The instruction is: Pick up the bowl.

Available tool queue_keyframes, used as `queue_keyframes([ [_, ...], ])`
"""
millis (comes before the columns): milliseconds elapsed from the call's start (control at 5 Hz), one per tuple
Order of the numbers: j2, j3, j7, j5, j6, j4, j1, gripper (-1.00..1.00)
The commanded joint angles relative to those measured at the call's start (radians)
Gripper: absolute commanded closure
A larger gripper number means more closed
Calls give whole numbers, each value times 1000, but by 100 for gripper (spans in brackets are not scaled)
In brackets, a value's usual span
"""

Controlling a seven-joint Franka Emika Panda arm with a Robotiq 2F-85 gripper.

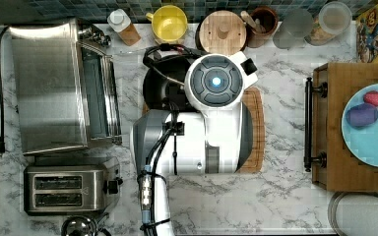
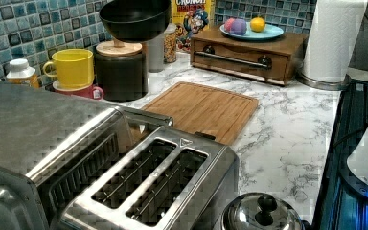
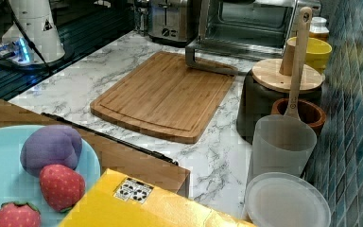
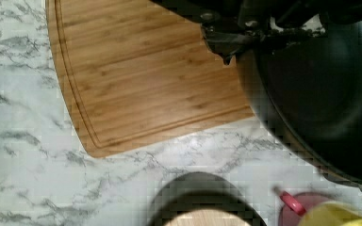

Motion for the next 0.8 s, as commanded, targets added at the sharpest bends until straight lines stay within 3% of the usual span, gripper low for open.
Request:
queue_keyframes([
  [200,-34,0,-17,-21,2,61,4,100],
  [800,-34,3,-17,-21,2,61,2,100],
])
